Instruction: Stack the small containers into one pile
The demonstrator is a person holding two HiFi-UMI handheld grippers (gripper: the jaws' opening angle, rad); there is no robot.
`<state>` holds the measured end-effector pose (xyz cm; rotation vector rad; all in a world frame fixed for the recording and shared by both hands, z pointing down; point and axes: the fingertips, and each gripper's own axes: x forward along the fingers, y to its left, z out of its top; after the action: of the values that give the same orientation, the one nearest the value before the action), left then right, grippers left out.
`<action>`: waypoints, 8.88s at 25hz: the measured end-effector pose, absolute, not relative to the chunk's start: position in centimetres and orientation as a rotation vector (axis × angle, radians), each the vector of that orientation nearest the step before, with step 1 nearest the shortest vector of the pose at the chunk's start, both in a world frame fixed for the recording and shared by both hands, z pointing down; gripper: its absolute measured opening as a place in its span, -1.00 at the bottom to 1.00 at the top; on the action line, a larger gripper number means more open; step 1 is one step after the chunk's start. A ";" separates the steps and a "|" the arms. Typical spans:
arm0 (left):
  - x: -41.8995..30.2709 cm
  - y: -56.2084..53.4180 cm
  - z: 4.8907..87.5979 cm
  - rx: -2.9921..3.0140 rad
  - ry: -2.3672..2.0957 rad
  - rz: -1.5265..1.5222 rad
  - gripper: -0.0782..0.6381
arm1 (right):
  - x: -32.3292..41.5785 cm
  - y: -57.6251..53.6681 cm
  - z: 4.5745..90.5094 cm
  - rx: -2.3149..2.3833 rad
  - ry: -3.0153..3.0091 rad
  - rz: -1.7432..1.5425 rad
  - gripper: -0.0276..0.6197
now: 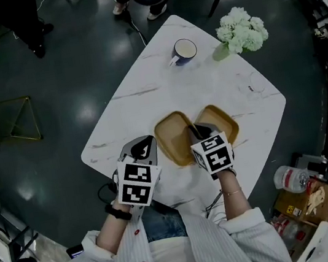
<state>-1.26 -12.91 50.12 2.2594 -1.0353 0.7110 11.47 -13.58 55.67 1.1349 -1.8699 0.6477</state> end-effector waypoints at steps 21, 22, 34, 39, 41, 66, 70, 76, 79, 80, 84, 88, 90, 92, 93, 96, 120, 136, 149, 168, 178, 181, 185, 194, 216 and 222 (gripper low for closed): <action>-0.2 -12.4 49.1 2.298 -1.012 0.723 -0.73 | 13.7 -12.7 53.4 1.264 -1.894 0.695 -0.71; 0.2 -12.4 48.9 2.308 -1.004 0.726 -0.73 | 14.1 -12.6 53.1 1.280 -1.894 0.698 -0.71; 8.5 -12.9 48.5 2.428 -0.815 0.783 -0.73 | 25.9 -10.8 52.5 1.501 -1.746 0.773 -0.68; 10.3 -13.3 49.2 2.427 -0.783 0.811 -0.73 | 28.1 -11.5 53.9 1.434 -1.735 0.763 -0.62; 10.6 -13.4 49.5 2.414 -0.778 0.824 -0.73 | 28.1 -12.1 54.6 1.350 -1.756 0.740 -0.56; 10.5 -15.1 52.1 2.319 -0.812 0.876 -0.73 | 26.0 -15.3 58.1 1.020 -1.865 0.678 -0.81; 10.3 -15.2 51.9 2.324 -0.817 0.869 -0.73 | 26.1 -15.2 57.6 1.062 -1.882 0.707 -0.85; 9.7 -14.7 51.1 2.338 -0.832 0.853 -0.73 | 25.8 -14.6 56.4 1.091 -1.889 0.712 -0.86; 9.2 -14.3 50.5 2.349 -0.842 0.840 -0.73 | 25.6 -14.3 55.4 1.117 -1.893 0.714 -0.87; 8.9 -14.2 50.3 2.351 -0.846 0.835 -0.73 | 25.5 -14.2 55.0 1.128 -1.896 0.717 -0.87; 8.0 -13.6 49.4 2.365 -0.870 0.811 -0.73 | 25.3 -13.6 53.4 1.178 -1.904 0.718 -0.87; 6.9 -12.8 48.6 2.378 -0.896 0.785 -0.73 | 25.3 -12.8 51.6 1.233 -1.910 0.716 -0.87; 6.3 -12.5 48.3 2.381 -0.911 0.771 -0.73 | 25.0 -12.5 50.6 1.256 -1.918 0.716 -0.87; 5.6 -12.0 48.0 2.380 -0.925 0.761 -0.73 | 24.4 -12.2 49.7 1.275 -1.932 0.722 -0.87; 5.2 -11.7 47.9 2.378 -0.931 0.760 -0.73 | 24.0 -12.1 49.3 1.281 -1.941 0.726 -0.87; 4.2 -10.9 47.6 2.376 -0.949 0.752 -0.73 | 22.1 -11.8 48.5 1.290 -1.974 0.740 -0.87; -2.9 -10.8 48.4 2.279 -1.089 0.721 -0.73 | 12.4 -12.5 52.5 1.127 -2.030 0.858 -0.86; -3.7 -11.4 49.5 2.273 -1.051 0.732 -0.73 | 12.2 -12.6 54.7 1.114 -1.942 0.825 -0.85; -4.7 -12.3 49.2 2.319 -1.004 0.730 -0.73 | 11.6 -12.4 54.2 1.184 -1.889 0.732 -0.59; -2.3 -12.8 46.7 2.444 -0.912 0.711 -0.73 | 11.5 -11.8 49.2 1.424 -1.981 0.751 -0.58; 1.7 -7.5 41.6 2.525 -0.935 0.566 -0.73 | 10.4 -6.4 42.0 1.526 -2.220 0.663 -0.70; 3.0 -5.2 38.7 2.571 -0.962 0.483 -0.73 | 10.5 -3.7 39.6 1.549 -2.279 0.591 -0.79; 4.9 -1.4 34.6 2.640 -0.988 0.370 -0.73 | 11.5 0.2 36.5 1.586 -2.348 0.502 -0.84; 7.7 7.4 29.4 2.743 -1.010 0.214 -0.73 | 12.9 8.1 32.4 1.613 -2.436 0.371 -0.88; 9.4 11.2 26.6 2.844 -0.921 0.230 -0.73 | 12.6 11.8 29.1 1.674 -2.456 0.329 -0.88; 9.8 10.2 27.0 2.854 -0.881 0.243 -0.73 | 13.2 10.6 29.2 1.728 -2.440 0.364 -0.88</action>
<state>9.83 10.22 27.01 2.8535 -0.8811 0.2430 13.23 10.59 29.21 1.7278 -2.4402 0.3637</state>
